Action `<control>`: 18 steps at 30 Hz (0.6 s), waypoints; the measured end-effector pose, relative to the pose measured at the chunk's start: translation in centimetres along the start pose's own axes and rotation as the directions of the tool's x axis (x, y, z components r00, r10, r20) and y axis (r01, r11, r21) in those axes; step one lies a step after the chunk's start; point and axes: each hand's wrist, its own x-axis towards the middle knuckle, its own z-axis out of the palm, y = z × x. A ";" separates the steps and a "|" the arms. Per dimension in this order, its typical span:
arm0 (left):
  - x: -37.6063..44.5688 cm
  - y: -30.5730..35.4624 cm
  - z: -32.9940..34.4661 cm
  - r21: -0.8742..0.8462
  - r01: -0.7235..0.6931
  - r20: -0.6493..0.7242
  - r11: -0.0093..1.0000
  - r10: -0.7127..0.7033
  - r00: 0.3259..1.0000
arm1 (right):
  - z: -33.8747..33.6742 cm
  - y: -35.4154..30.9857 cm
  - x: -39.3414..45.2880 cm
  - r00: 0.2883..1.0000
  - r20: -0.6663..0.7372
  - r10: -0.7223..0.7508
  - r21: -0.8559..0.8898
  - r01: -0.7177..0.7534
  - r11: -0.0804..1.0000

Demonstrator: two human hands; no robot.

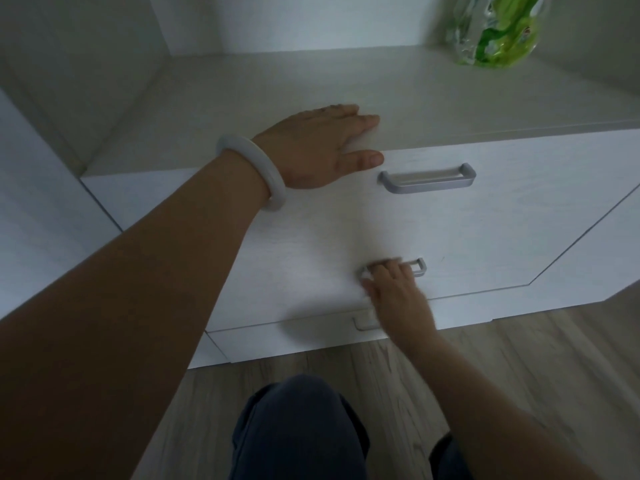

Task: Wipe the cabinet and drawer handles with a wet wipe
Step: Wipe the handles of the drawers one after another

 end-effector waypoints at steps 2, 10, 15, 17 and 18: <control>0.0 0.1 0.0 -0.001 -0.003 0.000 1.000 0.003 1.000 | -0.6 2.2 -0.2 0.995 -0.080 -0.052 -0.059 0.048 0.997; 0.0 0.0 0.0 0.002 -0.001 -0.001 1.000 0.001 1.000 | -0.8 3.7 -0.1 0.981 -0.066 -0.183 -0.051 0.180 0.982; 0.1 0.1 0.0 0.016 -0.003 -0.004 1.000 0.003 1.000 | -0.6 2.1 -0.1 0.998 -0.066 0.000 0.137 0.009 0.991; 0.0 0.1 0.0 0.016 -0.002 0.004 1.000 0.001 1.000 | -0.6 2.3 0.1 1.000 -0.026 0.016 0.185 -0.011 0.983; 0.0 0.2 0.0 0.013 -0.005 0.004 1.000 0.004 1.000 | -0.8 2.8 0.3 1.000 -0.024 -0.014 0.191 0.018 0.981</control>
